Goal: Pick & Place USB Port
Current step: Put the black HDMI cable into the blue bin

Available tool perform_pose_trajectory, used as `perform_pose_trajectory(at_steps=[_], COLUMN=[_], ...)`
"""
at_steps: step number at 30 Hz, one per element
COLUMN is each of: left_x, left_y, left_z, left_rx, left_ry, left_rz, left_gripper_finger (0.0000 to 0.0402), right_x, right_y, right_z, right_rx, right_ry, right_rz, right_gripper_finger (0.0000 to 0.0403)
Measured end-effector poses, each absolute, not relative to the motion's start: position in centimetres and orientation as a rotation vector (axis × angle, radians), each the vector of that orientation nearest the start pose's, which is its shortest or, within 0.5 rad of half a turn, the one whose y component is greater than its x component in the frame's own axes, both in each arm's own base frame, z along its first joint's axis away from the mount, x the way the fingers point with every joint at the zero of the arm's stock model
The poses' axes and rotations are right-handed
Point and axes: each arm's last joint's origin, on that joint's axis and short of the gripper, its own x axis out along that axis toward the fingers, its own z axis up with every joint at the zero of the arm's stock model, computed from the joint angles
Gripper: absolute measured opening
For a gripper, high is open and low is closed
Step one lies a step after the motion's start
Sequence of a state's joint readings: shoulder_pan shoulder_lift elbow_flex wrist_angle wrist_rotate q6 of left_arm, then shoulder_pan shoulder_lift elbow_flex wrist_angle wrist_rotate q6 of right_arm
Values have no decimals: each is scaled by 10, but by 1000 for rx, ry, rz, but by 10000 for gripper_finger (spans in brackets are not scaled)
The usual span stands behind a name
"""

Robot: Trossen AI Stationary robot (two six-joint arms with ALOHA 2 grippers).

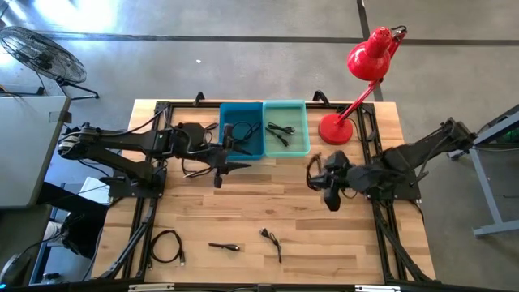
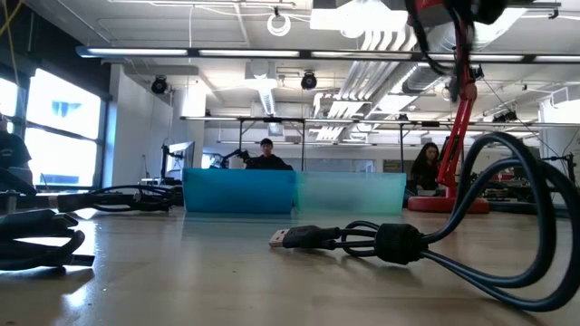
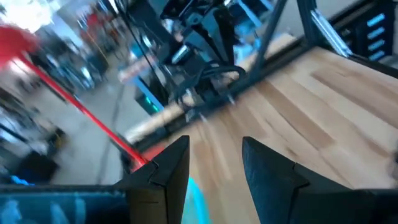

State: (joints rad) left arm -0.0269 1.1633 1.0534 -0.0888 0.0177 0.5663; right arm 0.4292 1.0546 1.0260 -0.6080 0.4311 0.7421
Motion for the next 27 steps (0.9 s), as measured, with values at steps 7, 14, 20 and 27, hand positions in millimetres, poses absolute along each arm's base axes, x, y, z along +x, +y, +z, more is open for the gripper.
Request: perform_pose_trajectory(at_steps=[7, 14, 20, 27], left_x=[279, 291, 301, 305], left_y=[-9, -9, -10, 12], left_z=[354, 353, 351, 355], left_rx=[630, 711, 718, 486], left_ry=[118, 58, -12, -46], left_rz=[-114, -97, -112, -260], left_gripper_finger=[145, 145, 145, 145], right_x=[209, 224, 244, 258], right_y=[68, 66, 67, 69], right_z=[368, 371, 363, 357], right_rx=[397, 400, 405, 422], right_ry=[413, 389, 415, 424], right_rz=[-69, 52, 165, 240], right_gripper_finger=[1, 1, 0, 0])
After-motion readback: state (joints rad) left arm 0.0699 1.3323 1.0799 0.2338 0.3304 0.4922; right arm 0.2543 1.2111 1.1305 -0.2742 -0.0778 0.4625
